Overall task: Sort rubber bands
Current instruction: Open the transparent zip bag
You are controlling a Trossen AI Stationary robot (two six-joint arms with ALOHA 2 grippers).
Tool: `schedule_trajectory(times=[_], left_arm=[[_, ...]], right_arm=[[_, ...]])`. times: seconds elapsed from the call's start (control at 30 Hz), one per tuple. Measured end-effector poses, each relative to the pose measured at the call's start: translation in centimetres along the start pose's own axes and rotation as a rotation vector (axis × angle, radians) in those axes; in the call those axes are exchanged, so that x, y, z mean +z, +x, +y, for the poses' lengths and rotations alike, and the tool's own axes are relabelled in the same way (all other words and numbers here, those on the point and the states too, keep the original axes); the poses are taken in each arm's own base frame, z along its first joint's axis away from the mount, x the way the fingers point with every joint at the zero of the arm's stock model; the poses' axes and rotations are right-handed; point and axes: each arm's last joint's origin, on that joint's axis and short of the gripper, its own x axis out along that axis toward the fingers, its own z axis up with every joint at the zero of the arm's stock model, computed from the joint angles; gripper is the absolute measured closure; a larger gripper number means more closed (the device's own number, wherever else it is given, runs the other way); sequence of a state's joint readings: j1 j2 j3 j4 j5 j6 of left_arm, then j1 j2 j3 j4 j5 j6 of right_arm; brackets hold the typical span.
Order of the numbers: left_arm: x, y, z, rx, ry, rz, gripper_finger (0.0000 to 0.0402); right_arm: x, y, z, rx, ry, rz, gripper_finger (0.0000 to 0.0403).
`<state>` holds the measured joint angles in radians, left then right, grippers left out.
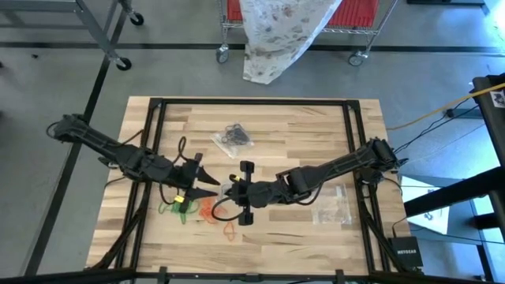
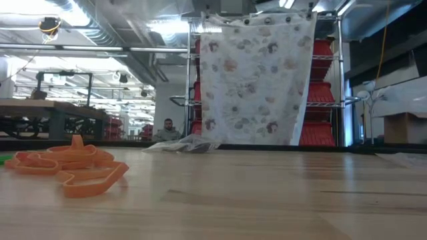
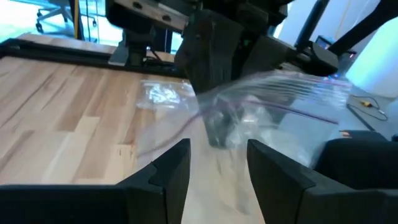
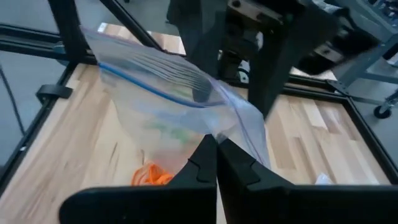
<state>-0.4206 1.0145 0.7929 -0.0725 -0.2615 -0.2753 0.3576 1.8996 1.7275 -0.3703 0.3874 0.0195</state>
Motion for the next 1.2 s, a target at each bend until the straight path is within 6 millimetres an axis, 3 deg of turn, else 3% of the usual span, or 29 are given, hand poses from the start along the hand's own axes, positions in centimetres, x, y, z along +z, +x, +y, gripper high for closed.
schedule_trajectory(times=[0.37, 0.5, 0.67, 0.77, 0.93, 1.2], left_arm=[[0.4, 0.5, 0.4, -0.018, -0.005, -0.034, 0.0262], [0.5, 0.6, 0.5, -0.032, -0.004, -0.030, 0.0304], [0.5, 0.6, 0.6, -0.032, 0.038, -0.035, 0.0391], [0.5, 0.6, 0.6, -0.002, 0.049, -0.035, 0.0399], [-0.4, 0.6, 1.4, 0.190, 0.060, 0.025, 0.0401], [-1.1, 0.7, 2.9, 0.333, 0.044, 0.096, 0.0401]], right_arm=[[0.0, 0.0, 0.1, 0.015, -0.026, 0.000, 0.0403], [0.0, 0.0, 0.1, 0.015, -0.025, -0.001, 0.0403], [0.0, 0.0, 0.1, 0.015, -0.001, -0.006, 0.0403], [0.1, 0.1, -0.2, 0.007, 0.064, -0.008, 0.0403], [-0.1, 0.2, -0.5, -0.030, 0.162, 0.001, 0.0403], [-2.1, 1.5, 1.7, 0.113, 0.146, 0.041, 0.0403]])
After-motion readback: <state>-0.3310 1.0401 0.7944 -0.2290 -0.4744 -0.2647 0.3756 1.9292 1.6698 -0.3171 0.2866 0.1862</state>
